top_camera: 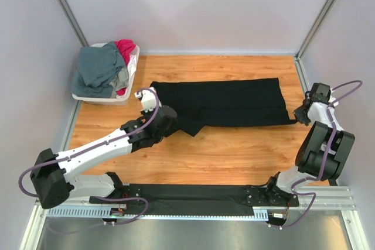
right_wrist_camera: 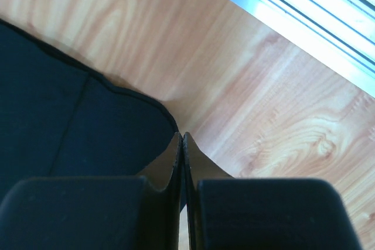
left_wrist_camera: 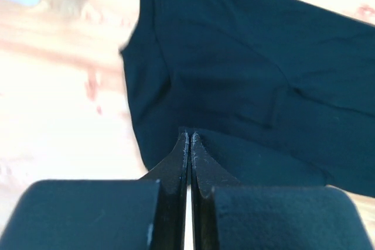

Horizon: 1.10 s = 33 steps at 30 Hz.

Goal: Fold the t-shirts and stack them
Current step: Fold the tshirt

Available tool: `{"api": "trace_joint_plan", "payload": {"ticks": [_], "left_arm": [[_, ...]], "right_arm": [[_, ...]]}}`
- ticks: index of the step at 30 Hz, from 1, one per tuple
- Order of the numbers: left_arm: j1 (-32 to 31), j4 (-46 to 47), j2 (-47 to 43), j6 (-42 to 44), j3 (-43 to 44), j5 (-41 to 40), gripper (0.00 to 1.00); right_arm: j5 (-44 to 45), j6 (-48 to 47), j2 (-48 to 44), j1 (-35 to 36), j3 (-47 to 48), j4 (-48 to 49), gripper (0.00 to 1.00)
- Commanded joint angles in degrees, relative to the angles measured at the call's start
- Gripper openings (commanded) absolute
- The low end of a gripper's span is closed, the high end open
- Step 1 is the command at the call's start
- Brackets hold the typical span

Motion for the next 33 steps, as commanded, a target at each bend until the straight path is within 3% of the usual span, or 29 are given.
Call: {"api": "trace_joint_plan", "payload": {"ticks": [1, 8, 19, 33], "left_arm": [[4.1, 14.0, 2.7, 20.8, 3.9, 3.8, 0.00], [8.5, 21.3, 11.9, 38.4, 13.2, 14.0, 0.00], [11.8, 25.5, 23.8, 51.5, 25.6, 20.7, 0.00], [16.6, 28.7, 32.3, 50.6, 29.7, 21.6, 0.00]], "right_arm": [[-0.8, -0.4, -0.7, -0.3, 4.5, 1.0, 0.01], [-1.6, -0.7, 4.2, 0.4, 10.3, 1.6, 0.00], [-1.5, 0.7, 14.5, 3.3, 19.8, 2.1, 0.01], [1.1, 2.0, 24.6, 3.4, 31.2, -2.5, 0.00]]}}
